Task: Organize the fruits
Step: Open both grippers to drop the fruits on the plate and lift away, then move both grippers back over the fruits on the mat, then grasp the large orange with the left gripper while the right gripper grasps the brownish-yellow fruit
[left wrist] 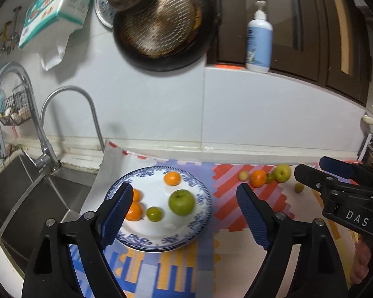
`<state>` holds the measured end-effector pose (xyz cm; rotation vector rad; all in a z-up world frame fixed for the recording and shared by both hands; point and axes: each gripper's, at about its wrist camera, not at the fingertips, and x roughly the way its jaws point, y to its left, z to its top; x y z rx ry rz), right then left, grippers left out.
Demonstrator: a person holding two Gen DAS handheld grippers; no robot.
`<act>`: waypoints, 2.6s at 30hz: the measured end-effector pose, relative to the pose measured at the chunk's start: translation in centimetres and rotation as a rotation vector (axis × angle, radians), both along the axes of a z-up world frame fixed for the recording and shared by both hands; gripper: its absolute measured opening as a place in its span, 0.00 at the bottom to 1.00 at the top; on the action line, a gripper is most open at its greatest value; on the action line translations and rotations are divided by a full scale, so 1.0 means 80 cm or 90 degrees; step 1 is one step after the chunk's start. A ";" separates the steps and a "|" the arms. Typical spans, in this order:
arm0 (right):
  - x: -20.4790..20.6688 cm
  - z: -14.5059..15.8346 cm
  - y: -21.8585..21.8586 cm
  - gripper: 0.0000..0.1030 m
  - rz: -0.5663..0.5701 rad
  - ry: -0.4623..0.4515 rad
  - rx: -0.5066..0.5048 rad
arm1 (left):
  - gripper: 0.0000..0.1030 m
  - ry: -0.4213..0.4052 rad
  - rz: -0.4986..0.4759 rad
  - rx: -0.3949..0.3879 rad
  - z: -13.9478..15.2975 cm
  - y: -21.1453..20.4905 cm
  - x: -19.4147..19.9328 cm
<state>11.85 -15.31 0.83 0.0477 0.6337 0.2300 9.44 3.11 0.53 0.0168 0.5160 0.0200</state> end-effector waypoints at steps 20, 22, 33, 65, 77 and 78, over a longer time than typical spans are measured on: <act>-0.043 -0.013 -0.123 0.60 -0.149 -0.019 -0.029 | 0.91 -0.040 -0.078 0.036 -0.014 -0.115 0.011; -0.039 -0.018 -0.129 0.60 -0.157 -0.017 -0.031 | 0.91 -0.035 -0.088 0.044 -0.020 -0.122 0.021; 0.007 -0.062 -0.141 0.60 -0.166 0.036 -0.024 | 0.87 -0.010 -0.131 0.072 -0.060 -0.144 0.080; 0.103 -0.156 -0.165 0.56 -0.200 0.140 0.025 | 0.41 0.102 -0.240 0.061 -0.145 -0.179 0.211; 0.120 -0.166 -0.164 0.46 -0.181 0.160 0.041 | 0.40 0.149 -0.248 0.095 -0.162 -0.195 0.240; 0.122 -0.167 -0.163 0.45 -0.179 0.162 0.039 | 0.40 0.152 -0.246 0.100 -0.163 -0.196 0.242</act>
